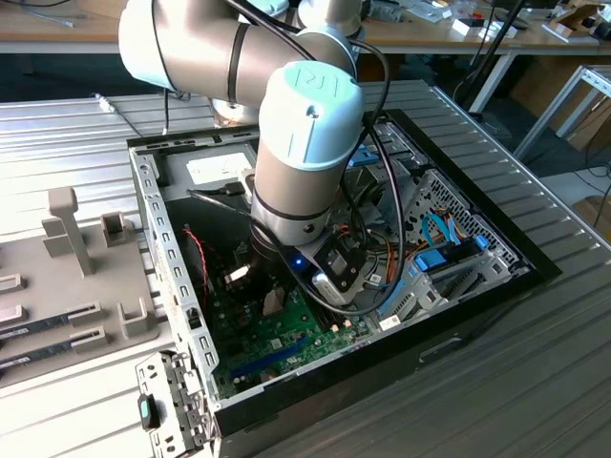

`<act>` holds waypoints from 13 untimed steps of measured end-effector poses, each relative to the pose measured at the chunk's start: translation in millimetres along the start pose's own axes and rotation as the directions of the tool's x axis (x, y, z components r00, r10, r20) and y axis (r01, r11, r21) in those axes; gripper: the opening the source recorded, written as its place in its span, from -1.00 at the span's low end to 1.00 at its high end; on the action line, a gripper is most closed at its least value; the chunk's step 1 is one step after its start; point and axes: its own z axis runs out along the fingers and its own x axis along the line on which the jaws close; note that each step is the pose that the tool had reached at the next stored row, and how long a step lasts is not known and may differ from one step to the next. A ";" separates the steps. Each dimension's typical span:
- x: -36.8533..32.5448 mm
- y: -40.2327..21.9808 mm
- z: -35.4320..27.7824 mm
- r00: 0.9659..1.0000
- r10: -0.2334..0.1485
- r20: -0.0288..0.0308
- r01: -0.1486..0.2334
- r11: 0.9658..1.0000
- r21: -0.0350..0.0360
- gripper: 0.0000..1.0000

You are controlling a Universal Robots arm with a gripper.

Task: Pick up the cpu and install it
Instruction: 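Place the cpu into insertion slot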

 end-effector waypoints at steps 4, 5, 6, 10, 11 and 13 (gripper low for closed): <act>0.0 0.0 0.2 1.000 0.000 0.000 0.000 1.000 0.000 -0.19; 0.0 0.0 0.2 1.000 0.000 0.000 0.000 1.000 0.000 -0.08; 0.0 0.0 0.2 1.000 0.000 0.000 0.000 1.000 0.000 -0.08; -0.1 0.1 -1.3 1.000 0.000 0.001 0.000 1.000 -0.001 -0.08; -0.2 0.2 -2.7 1.000 0.000 0.001 0.000 1.000 -0.002 -0.08; -0.2 0.2 -8.4 1.000 0.000 0.000 0.000 1.000 0.000 -0.08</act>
